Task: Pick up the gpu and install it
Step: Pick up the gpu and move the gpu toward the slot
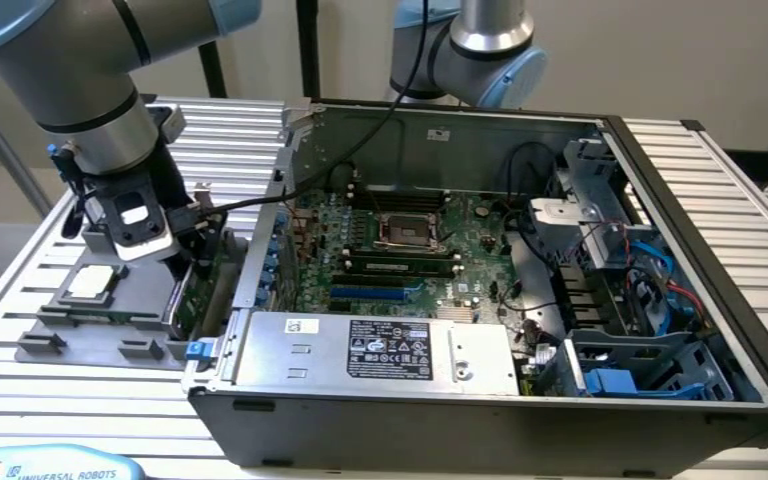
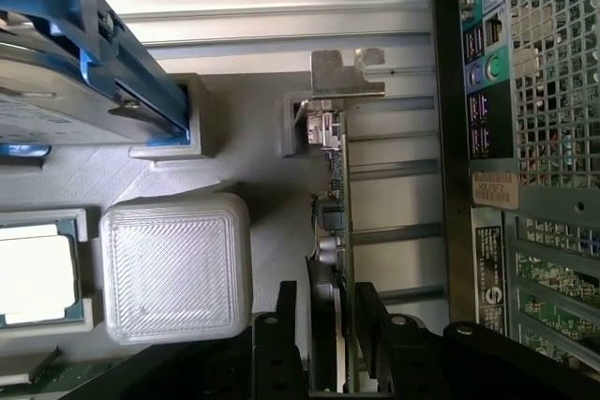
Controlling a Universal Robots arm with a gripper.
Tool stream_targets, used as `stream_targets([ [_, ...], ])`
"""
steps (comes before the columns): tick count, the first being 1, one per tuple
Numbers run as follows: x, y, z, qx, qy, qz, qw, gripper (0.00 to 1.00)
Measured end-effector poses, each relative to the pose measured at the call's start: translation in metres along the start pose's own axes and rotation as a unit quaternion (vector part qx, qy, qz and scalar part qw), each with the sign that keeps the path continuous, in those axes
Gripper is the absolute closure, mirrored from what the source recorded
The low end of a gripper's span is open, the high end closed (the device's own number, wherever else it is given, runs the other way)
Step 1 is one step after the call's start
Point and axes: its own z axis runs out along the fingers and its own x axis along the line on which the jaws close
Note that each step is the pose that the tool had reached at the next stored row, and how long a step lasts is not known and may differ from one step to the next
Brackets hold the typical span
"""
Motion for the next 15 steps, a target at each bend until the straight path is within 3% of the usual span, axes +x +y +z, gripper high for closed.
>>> stream_targets([
  [6, 0.0000, 0.0002, 0.0002, 0.0001, -0.0001, 0.001, 1.0000, 0.64],
  [7, 0.0001, 0.0003, 0.0002, 0.0001, -0.0001, 0.001, 1.0000, 0.71],
  [15, 0.0001, 0.0003, 0.0001, 0.0002, 0.0000, 0.001, 1.0000, 0.73],
])
